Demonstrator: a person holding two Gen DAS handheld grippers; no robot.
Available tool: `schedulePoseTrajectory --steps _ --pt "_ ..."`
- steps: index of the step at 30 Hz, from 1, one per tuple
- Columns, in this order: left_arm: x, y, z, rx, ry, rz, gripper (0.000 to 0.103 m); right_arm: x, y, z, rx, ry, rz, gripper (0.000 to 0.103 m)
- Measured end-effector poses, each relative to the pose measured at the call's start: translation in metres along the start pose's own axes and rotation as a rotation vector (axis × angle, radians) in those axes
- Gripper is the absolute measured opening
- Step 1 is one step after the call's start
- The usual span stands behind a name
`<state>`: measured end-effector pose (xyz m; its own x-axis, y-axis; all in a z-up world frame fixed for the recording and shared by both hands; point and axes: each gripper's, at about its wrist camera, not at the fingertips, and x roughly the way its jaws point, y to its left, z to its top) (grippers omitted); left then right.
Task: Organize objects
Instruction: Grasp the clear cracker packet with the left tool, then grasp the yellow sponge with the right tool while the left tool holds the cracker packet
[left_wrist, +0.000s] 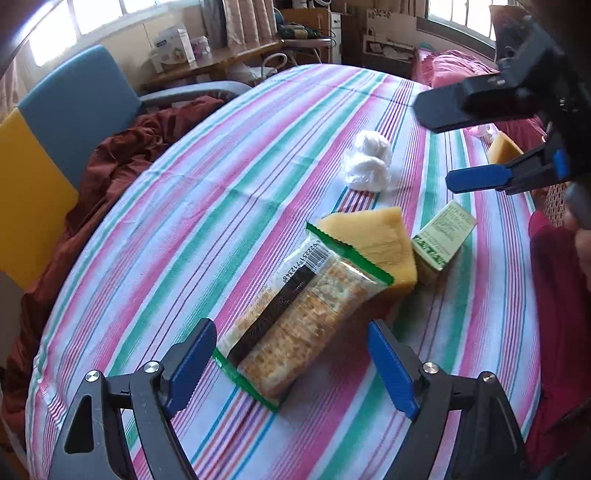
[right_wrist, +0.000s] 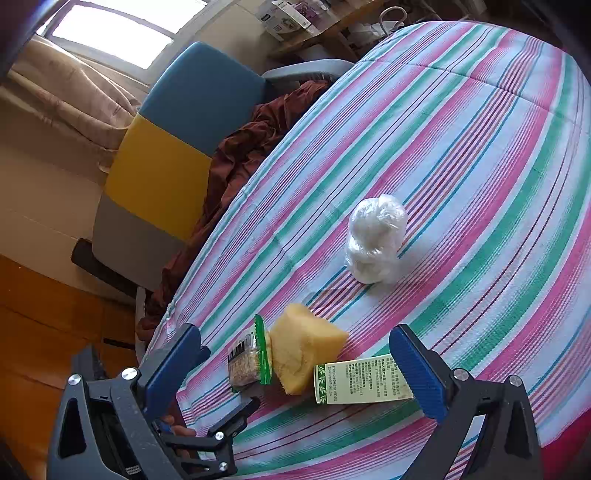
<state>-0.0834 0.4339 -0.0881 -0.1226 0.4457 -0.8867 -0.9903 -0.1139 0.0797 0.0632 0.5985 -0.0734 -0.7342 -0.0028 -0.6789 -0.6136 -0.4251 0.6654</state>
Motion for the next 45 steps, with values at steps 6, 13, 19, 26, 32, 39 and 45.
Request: schedulePoseTrajectory --steps 6,13,19,26,32,39,45 --pt "0.020 0.011 0.003 -0.059 0.011 -0.073 0.082 0.005 0.000 0.002 -0.011 0.019 0.002 0.103" --pt "0.008 0.008 -0.025 -0.266 0.005 -0.036 0.054 0.006 -0.002 0.004 -0.010 0.019 -0.015 0.103" --pt "-0.022 -0.011 -0.069 -0.426 0.019 0.030 0.053 0.011 0.003 0.002 -0.039 0.039 -0.031 0.103" --pt "-0.057 -0.046 -0.126 -0.467 0.062 0.117 0.054 0.022 0.015 -0.005 -0.117 0.095 -0.055 0.103" --pt "-0.073 -0.070 -0.124 -0.409 0.017 0.051 0.083 0.020 0.015 -0.006 -0.130 0.080 -0.095 0.103" --pt "-0.066 -0.055 -0.112 -0.336 -0.006 0.111 0.083 0.020 0.016 -0.005 -0.142 0.070 -0.119 0.103" --pt "-0.046 -0.042 -0.123 -0.478 -0.074 0.083 0.045 0.025 0.023 -0.007 -0.190 0.080 -0.140 0.103"
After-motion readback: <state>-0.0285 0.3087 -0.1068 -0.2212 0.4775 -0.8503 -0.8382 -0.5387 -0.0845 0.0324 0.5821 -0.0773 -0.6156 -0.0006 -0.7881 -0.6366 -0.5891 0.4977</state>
